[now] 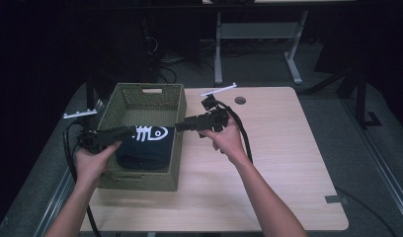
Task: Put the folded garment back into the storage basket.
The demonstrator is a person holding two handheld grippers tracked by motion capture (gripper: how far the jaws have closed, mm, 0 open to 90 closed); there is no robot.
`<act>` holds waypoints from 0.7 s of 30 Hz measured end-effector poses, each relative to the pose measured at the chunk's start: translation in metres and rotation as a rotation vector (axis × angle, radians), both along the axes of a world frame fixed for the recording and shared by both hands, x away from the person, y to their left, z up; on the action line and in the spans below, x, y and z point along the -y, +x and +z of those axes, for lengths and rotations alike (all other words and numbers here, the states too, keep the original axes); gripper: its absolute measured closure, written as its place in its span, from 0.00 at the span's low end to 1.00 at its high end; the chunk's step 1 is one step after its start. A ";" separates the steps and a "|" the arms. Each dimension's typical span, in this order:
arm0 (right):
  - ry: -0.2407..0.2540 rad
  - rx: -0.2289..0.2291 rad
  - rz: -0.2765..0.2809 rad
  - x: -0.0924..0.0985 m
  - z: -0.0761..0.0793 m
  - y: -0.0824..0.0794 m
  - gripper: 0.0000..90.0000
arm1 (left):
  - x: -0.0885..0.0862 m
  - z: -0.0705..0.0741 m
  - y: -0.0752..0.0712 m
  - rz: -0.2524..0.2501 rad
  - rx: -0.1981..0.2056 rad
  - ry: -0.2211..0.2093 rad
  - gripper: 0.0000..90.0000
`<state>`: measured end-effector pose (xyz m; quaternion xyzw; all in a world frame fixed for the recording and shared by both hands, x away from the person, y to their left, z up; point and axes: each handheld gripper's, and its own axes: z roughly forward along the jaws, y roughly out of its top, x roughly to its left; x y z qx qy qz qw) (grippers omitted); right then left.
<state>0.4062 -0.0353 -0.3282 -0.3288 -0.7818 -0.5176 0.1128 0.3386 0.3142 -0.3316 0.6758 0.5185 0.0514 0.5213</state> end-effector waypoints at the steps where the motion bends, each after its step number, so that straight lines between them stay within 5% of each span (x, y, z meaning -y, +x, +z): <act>1: 0.002 -0.001 -0.003 0.003 0.000 0.000 0.44 | 0.002 0.000 0.000 -0.005 0.003 0.001 0.35; 21: 0.024 -0.001 -0.058 0.065 -0.001 -0.010 0.43 | 0.049 0.002 0.003 -0.075 0.002 -0.024 0.32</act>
